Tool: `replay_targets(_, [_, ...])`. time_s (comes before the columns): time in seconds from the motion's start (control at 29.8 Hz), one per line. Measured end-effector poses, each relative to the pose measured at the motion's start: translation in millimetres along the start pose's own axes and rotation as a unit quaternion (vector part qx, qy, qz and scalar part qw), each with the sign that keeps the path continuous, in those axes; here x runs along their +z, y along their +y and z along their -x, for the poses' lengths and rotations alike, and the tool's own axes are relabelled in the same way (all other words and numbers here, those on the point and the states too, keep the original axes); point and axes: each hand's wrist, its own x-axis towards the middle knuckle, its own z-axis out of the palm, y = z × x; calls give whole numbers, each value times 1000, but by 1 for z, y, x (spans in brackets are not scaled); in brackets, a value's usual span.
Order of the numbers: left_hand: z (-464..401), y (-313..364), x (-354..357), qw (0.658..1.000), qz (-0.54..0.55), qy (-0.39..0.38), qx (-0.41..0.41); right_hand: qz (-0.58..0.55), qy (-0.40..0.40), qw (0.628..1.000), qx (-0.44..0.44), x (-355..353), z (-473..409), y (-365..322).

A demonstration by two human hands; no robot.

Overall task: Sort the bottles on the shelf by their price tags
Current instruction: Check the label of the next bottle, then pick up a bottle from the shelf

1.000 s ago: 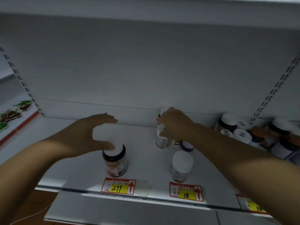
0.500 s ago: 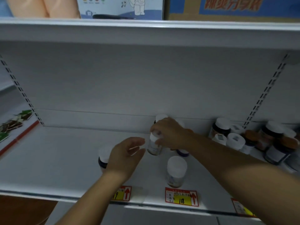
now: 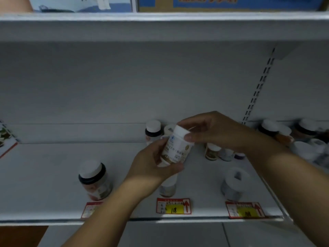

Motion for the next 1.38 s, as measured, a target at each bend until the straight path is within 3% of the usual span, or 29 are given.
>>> replay_targets(0.1, [-8,-6,-7,1000,-28,-4,-11,81,48,996,12,-13,21,10])
replay_targets(0.23, [-8,-31,-16,986,-138,8,-99,211,5,976,55,12,32,37])
replay_targets(0.47, [-9,-52,-8,971,-213,0,-109,252,-36,966,33,58,25,75])
replay_targets(0.6, [-9,-54,-9,970,-214,1,-111,243,-54,968,28,56,24,79])
replay_targets(0.7, [-6,-52,-9,978,-173,60,-104,193,63,979,-6,41,1,69])
replay_targets(0.77, [-4,-46,-9,980,-148,99,-93,241,127,962,-2,34,-24,67])
replay_targets(0.87, [-6,-36,-10,983,-132,102,-80,314,72,944,69,39,-54,74])
replay_targets(1.04, [-17,-11,-3,988,-109,105,-27,287,117,945,103,23,-52,67])
replay_targets(1.11, [-25,3,12,994,-94,59,-23,254,152,950,97,-4,-34,52])
replay_targets(1.24, [-33,37,81,993,-92,-79,7,123,171,973,99,-67,28,26])
replay_targets(1.38, [-38,61,168,994,-76,-75,37,95,199,969,109,-128,95,32])
